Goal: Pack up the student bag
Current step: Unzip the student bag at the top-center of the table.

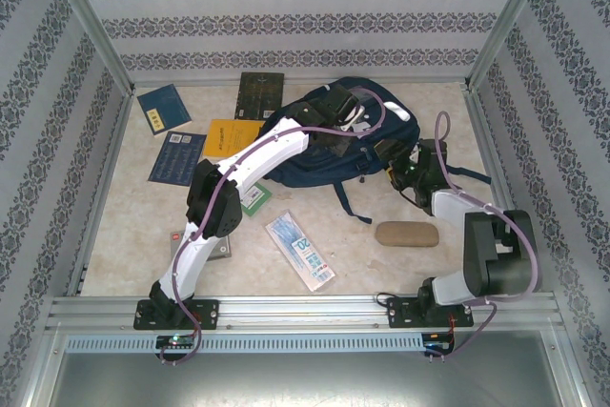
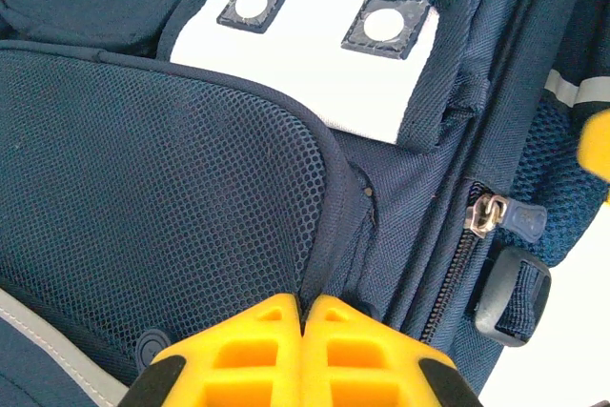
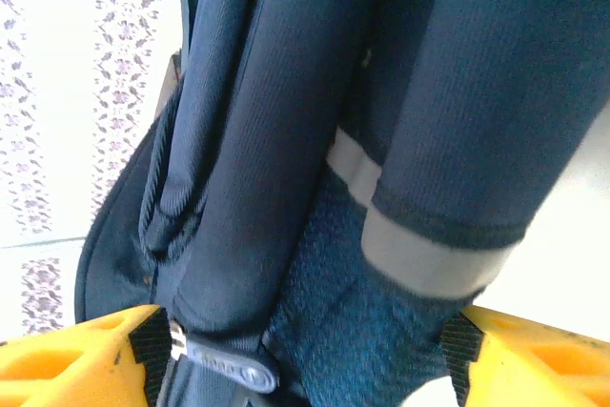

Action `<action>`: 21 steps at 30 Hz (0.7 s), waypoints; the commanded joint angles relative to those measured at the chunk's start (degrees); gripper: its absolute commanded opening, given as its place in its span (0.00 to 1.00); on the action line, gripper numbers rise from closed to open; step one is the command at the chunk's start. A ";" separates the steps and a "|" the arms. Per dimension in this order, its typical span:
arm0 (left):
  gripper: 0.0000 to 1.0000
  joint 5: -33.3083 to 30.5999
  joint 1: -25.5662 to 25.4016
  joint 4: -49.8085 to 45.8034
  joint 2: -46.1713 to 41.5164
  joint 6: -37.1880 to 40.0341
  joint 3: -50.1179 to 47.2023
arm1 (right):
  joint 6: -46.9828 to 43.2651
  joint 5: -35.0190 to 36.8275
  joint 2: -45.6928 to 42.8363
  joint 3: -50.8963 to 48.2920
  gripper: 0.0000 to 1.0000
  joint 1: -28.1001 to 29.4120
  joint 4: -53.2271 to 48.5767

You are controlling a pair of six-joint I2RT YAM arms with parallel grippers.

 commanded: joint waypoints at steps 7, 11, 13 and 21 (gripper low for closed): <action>0.00 -0.89 1.85 2.33 -6.75 1.50 -1.03 | 5.29 -5.42 8.69 2.39 0.71 -0.18 10.87; 0.00 -0.15 2.29 2.80 -7.60 2.06 -1.08 | 5.26 -6.71 8.28 2.38 0.25 0.42 14.27; 0.00 -0.13 2.87 2.91 -7.45 2.67 -1.00 | 5.12 -7.00 6.94 2.56 0.05 0.81 14.24; 0.00 3.15 8.57 3.94 -5.46 2.50 -1.01 | 6.81 -4.00 -1.45 4.28 0.00 6.95 9.52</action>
